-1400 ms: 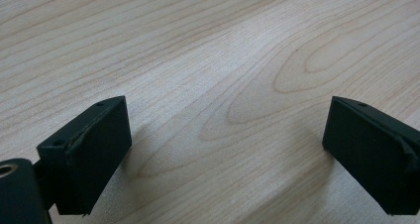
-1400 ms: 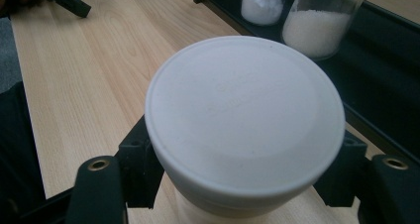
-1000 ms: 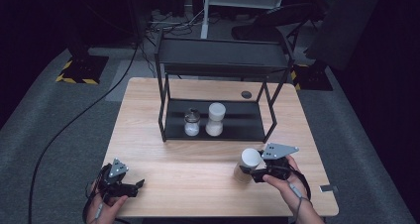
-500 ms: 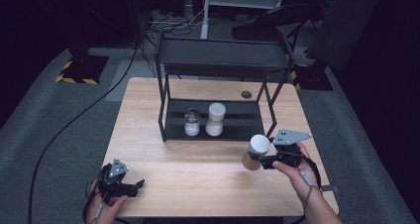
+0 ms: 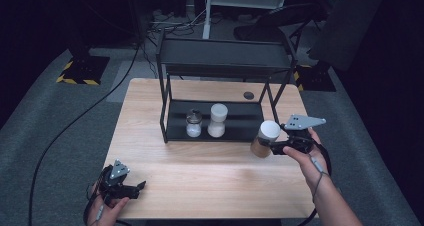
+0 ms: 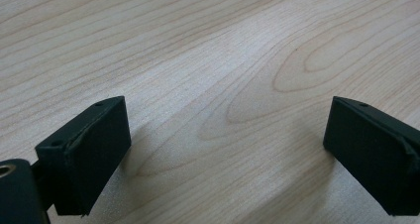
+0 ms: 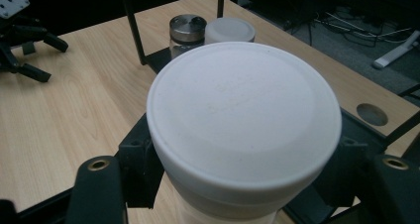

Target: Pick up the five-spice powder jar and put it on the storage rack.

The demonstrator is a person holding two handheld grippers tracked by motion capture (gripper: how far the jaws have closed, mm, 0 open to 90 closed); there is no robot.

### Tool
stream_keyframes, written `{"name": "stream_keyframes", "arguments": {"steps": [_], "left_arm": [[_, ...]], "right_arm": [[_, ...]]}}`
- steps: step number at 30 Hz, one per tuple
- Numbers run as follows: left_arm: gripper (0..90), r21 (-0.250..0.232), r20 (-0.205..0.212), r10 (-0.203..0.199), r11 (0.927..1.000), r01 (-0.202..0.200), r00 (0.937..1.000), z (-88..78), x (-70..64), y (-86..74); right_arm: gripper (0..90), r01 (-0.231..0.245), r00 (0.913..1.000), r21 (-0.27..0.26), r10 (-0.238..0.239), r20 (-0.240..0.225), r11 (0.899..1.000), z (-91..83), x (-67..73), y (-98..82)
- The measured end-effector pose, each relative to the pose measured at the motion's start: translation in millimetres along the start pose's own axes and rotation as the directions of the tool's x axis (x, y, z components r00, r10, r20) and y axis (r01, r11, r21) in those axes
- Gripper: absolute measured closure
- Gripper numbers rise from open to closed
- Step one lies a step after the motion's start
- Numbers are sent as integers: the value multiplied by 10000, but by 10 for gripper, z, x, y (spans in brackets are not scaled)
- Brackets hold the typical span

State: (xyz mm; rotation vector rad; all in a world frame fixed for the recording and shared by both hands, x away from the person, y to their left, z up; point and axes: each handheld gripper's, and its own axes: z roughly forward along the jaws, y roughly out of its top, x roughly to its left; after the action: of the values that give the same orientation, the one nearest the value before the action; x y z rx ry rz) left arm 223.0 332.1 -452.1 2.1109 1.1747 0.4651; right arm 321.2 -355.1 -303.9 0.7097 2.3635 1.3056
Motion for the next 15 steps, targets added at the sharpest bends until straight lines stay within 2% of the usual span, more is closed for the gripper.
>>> {"name": "stream_keyframes", "arguments": {"steps": [7, 15], "left_arm": [[37, -3, 1, 0, 10000, 0, 10000, 0, 0, 0], [37, -1, 1, -5, 10000, 5, 10000, 0, 0, 0]], "right_arm": [[336, -87, 9999, -92, 87, 49, 9999, 1, -118, 93], [336, -335, 9994, -88, 336, 78, 9994, 130, -258, 186]]}}
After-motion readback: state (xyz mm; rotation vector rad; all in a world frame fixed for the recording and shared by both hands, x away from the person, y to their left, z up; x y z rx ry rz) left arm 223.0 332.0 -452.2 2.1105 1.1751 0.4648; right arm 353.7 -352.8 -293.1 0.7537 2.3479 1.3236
